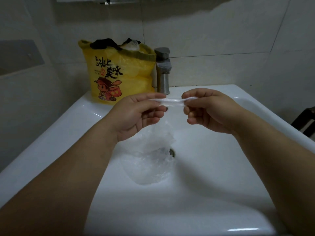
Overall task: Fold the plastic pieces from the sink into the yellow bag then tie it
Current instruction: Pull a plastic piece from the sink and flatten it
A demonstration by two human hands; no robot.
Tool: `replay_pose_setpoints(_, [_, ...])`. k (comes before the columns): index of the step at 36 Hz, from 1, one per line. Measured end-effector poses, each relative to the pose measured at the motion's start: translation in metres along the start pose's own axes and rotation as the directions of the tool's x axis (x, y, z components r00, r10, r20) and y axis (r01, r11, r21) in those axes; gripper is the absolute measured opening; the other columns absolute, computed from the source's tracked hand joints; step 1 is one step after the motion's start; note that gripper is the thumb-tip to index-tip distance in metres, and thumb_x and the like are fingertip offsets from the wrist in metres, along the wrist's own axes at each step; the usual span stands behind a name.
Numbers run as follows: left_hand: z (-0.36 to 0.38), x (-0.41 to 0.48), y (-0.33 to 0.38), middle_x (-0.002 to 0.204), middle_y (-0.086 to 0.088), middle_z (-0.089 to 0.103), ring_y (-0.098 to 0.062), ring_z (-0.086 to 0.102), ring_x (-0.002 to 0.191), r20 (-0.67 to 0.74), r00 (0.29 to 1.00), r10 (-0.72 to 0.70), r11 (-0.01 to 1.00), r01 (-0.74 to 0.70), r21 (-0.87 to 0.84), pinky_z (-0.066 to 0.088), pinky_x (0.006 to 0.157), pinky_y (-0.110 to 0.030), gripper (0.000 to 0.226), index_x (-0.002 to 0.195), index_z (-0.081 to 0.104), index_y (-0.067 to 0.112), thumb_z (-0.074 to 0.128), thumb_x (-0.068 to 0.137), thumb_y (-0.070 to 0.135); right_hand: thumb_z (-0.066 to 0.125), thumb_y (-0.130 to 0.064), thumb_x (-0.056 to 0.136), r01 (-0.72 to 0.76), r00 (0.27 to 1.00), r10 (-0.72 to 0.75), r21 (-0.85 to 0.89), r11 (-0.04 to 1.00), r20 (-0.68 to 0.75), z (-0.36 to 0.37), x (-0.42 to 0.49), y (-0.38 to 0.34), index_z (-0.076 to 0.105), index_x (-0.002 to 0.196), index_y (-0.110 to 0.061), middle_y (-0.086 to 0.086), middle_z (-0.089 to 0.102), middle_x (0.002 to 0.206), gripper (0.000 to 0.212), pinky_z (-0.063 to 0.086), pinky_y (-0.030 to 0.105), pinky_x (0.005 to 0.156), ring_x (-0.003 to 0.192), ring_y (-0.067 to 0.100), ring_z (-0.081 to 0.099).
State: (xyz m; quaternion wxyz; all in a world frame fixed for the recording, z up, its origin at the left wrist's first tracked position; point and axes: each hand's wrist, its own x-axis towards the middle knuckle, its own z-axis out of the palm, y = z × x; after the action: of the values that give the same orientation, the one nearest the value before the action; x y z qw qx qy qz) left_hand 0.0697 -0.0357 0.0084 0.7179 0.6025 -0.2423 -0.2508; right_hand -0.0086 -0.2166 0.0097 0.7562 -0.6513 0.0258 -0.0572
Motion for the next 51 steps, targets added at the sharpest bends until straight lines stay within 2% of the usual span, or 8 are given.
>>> replay_pose_setpoints(8, [0.0, -0.001, 0.002, 0.068, -0.008, 0.07, -0.008, 0.064, 0.055, 0.052, 0.999, -0.017, 0.994, 0.022, -0.108, 0.054, 0.052, -0.015, 0.009, 0.074, 0.076, 0.007, 0.069, 0.073, 0.011, 0.055, -0.003, 0.088, 0.078, 0.997, -0.079, 0.089, 0.993, 0.015, 0.003, 0.0, 0.0, 0.06, 0.084, -0.001, 0.005, 0.052, 0.058, 0.008, 0.053, 0.02, 0.052, 0.047, 0.009, 0.051])
replay_pose_setpoints(14, [-0.002, 0.004, -0.008, 0.073, -0.001, 0.073, -0.005, 0.067, 0.064, -0.026, 0.997, 0.067, 0.98, -0.061, 0.189, 0.055, 0.061, -0.015, 0.015, 0.094, 0.069, 0.012, 0.059, 0.09, 0.002, 0.064, -0.007, 0.086, 0.06, 0.991, -0.077, -0.158, 0.986, -0.106, 0.001, 0.004, 0.007, 0.066, 0.09, -0.007, 0.009, 0.061, 0.073, 0.004, 0.056, 0.022, 0.058, 0.059, 0.011, 0.061])
replay_pose_setpoints(18, [-0.007, 0.006, -0.015, 0.075, 0.003, 0.074, -0.005, 0.068, 0.068, -0.028, 0.988, 0.15, 0.914, -0.128, 0.384, 0.057, 0.067, -0.018, 0.019, 0.096, 0.067, 0.021, 0.062, 0.09, 0.004, 0.064, -0.01, 0.087, 0.007, 0.995, -0.034, -0.278, 0.961, -0.095, -0.005, 0.006, 0.011, 0.06, 0.122, -0.011, 0.01, 0.065, 0.086, 0.036, 0.06, 0.031, 0.073, 0.073, 0.015, 0.065])
replay_pose_setpoints(32, [-0.015, 0.013, -0.02, 0.069, 0.007, 0.066, 0.0, 0.06, 0.061, -0.034, 0.973, 0.229, 0.746, -0.153, 0.648, 0.053, 0.064, -0.019, 0.016, 0.08, 0.068, 0.023, 0.062, 0.093, 0.016, 0.052, -0.033, 0.096, 0.044, 0.992, -0.116, -0.714, 0.699, -0.052, -0.004, 0.01, 0.02, 0.061, 0.093, -0.023, -0.007, 0.064, 0.081, 0.014, 0.054, 0.021, 0.071, 0.078, 0.011, 0.061])
replay_pose_setpoints(35, [-0.014, 0.012, -0.023, 0.074, -0.001, 0.068, -0.014, 0.063, 0.069, -0.001, 0.968, 0.252, 0.649, -0.168, 0.742, 0.054, 0.071, -0.032, 0.019, 0.079, 0.067, 0.024, 0.06, 0.095, 0.017, 0.057, -0.04, 0.092, 0.049, 0.991, -0.128, -0.819, 0.572, -0.03, -0.004, 0.006, 0.02, 0.061, 0.111, -0.028, -0.008, 0.06, 0.103, 0.023, 0.041, 0.013, 0.065, 0.084, 0.007, 0.055])
replay_pose_setpoints(38, [-0.007, 0.011, -0.026, 0.07, 0.004, 0.065, -0.009, 0.058, 0.065, 0.078, 0.961, 0.266, 0.567, -0.222, 0.793, 0.051, 0.068, -0.031, 0.02, 0.076, 0.066, 0.03, 0.061, 0.094, 0.021, 0.062, -0.049, 0.085, 0.067, 0.996, -0.081, -0.871, 0.487, 0.032, 0.003, 0.005, 0.022, 0.04, 0.143, -0.026, -0.006, 0.044, 0.143, 0.066, 0.033, 0.016, 0.088, 0.124, 0.012, 0.046])
replay_pose_setpoints(43, [0.0, 0.009, -0.027, 0.073, 0.005, 0.067, -0.002, 0.056, 0.066, 0.164, 0.943, 0.289, 0.48, -0.29, 0.828, 0.043, 0.061, -0.016, 0.011, 0.087, 0.074, 0.024, 0.064, 0.092, 0.022, 0.055, -0.04, 0.094, 0.149, 0.988, -0.018, -0.926, 0.346, 0.152, 0.02, 0.009, 0.023, 0.052, 0.077, -0.025, -0.005, 0.057, 0.075, 0.023, 0.04, 0.013, 0.056, 0.064, 0.005, 0.052])
replay_pose_setpoints(51, [-0.009, 0.008, -0.019, 0.067, 0.007, 0.068, -0.003, 0.059, 0.065, 0.147, 0.94, 0.307, 0.584, -0.308, 0.751, 0.051, 0.066, -0.029, 0.021, 0.077, 0.069, 0.037, 0.07, 0.087, 0.019, 0.052, -0.045, 0.094, 0.077, 0.997, -0.01, -0.915, 0.396, 0.08, 0.013, 0.008, 0.017, 0.051, 0.068, -0.018, -0.002, 0.053, 0.064, 0.037, 0.037, 0.01, 0.038, 0.048, 0.007, 0.048])
